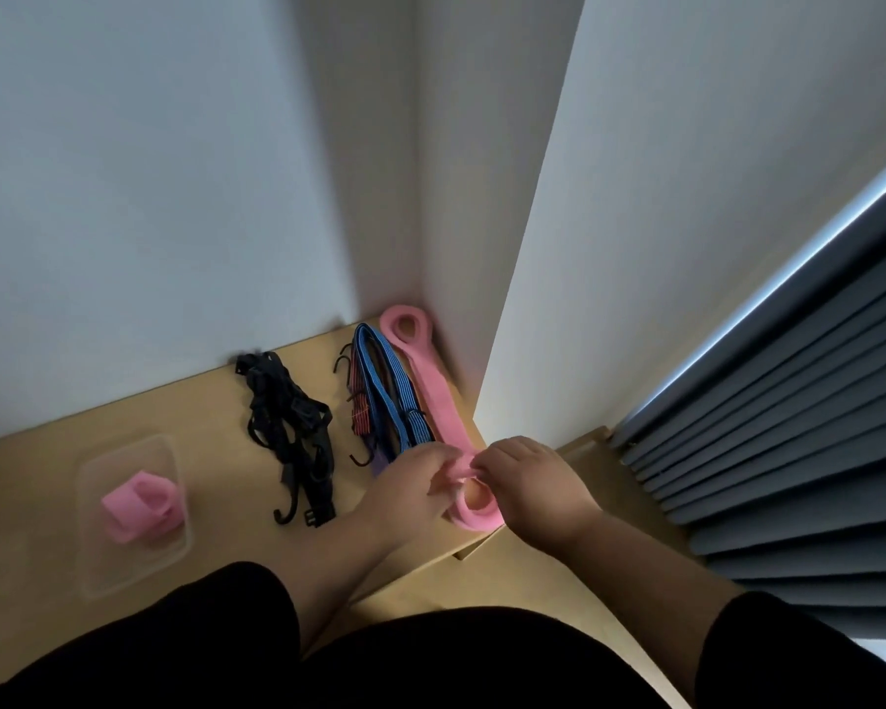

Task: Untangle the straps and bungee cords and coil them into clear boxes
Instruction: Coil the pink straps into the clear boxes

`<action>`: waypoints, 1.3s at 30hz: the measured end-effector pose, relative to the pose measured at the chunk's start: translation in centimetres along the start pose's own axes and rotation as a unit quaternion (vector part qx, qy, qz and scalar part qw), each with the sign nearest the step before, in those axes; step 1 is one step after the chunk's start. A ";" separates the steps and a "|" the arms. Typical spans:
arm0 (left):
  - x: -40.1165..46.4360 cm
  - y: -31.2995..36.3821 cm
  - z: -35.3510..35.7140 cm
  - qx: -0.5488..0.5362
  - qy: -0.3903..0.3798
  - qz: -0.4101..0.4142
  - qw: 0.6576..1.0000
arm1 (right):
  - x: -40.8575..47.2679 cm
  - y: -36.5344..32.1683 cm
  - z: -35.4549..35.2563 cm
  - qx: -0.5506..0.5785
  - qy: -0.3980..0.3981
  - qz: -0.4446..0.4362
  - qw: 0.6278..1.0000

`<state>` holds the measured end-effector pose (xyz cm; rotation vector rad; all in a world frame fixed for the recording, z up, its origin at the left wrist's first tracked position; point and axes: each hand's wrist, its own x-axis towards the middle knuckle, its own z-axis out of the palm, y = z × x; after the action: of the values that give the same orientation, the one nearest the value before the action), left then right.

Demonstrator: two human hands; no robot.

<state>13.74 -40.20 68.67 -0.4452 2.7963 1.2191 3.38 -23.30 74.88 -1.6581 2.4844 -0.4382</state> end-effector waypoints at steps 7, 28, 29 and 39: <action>1.2 -0.3 -2.0 -0.022 0.052 0.021 0.998 | 2.6 -1.7 -4.1 0.067 0.128 -0.043 0.989; -5.7 4.2 -14.3 -0.168 0.307 0.024 0.937 | 14.3 -11.0 -12.2 0.369 0.176 -0.030 0.912; -6.4 4.2 -15.0 -0.172 0.309 0.025 0.935 | 14.8 -11.7 -12.2 0.381 0.172 -0.035 0.908; -13.1 2.5 -19.5 -0.254 0.313 0.003 0.915 | 18.7 -20.1 -11.7 0.460 0.136 -0.088 0.873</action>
<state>26.73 -49.58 85.97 -1.0204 2.8907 2.1405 10.73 -45.65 93.23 -1.4217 1.7241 -1.6490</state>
